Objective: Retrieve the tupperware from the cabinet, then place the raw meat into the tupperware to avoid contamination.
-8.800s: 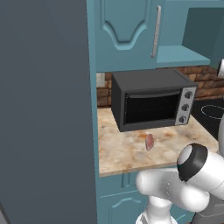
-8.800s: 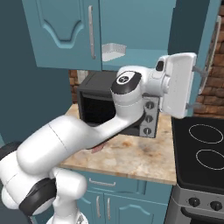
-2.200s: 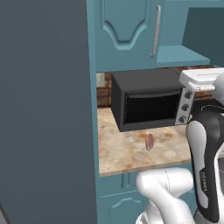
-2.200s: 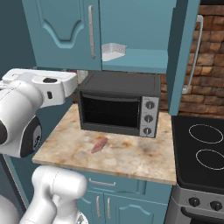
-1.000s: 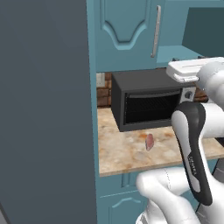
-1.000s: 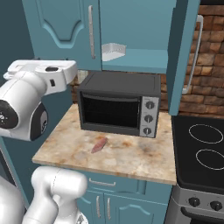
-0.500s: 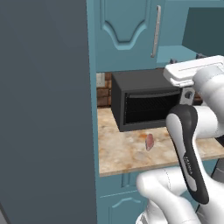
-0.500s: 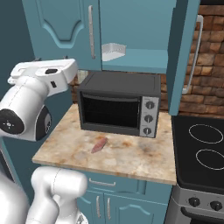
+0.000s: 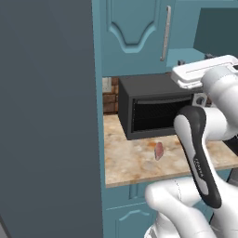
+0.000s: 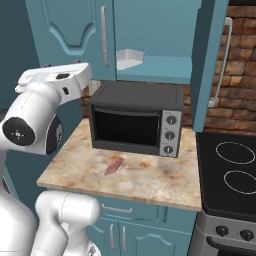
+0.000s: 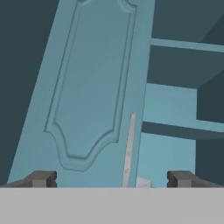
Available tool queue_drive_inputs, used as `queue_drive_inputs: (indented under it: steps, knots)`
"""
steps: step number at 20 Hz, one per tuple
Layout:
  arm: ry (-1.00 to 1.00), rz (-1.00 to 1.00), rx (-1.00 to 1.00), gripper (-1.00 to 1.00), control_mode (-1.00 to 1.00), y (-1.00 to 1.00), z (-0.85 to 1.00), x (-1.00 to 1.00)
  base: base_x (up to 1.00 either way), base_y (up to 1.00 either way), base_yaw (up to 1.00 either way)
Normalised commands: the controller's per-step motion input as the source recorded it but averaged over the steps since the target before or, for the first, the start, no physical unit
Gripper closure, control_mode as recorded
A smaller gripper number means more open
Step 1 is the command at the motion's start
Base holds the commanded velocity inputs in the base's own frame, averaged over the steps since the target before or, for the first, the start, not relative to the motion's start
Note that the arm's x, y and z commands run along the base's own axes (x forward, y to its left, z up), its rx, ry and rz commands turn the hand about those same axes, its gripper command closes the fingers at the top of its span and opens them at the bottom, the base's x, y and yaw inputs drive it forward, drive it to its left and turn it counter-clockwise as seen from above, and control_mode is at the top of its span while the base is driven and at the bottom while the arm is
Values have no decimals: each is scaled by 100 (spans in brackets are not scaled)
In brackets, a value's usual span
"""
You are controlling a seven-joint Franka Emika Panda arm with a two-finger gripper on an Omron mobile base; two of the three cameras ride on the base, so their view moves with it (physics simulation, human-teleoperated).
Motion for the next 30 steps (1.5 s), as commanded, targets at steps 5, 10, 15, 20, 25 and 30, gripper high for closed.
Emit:
queue_drive_inputs:
  steps: [5, 10, 15, 20, 25, 30]
  knots:
    - [0, 0, 0, -100, -100, 1, 0, 24, 0, 0, 0]
    - [0, 0, 0, -100, -100, 0, 0, 24, 0, 0, 0]
    - [0, 0, 0, -100, -100, 0, -2, 26, 0, 0, 0]
    - [0, 0, 0, -100, -100, 0, -5, 27, 0, 0, 0]
    - [0, 0, 0, -100, -100, 0, -2, 29, 0, 0, 0]
    - [4, 0, 0, -100, -100, -10, 0, 30, 0, 0, 0]
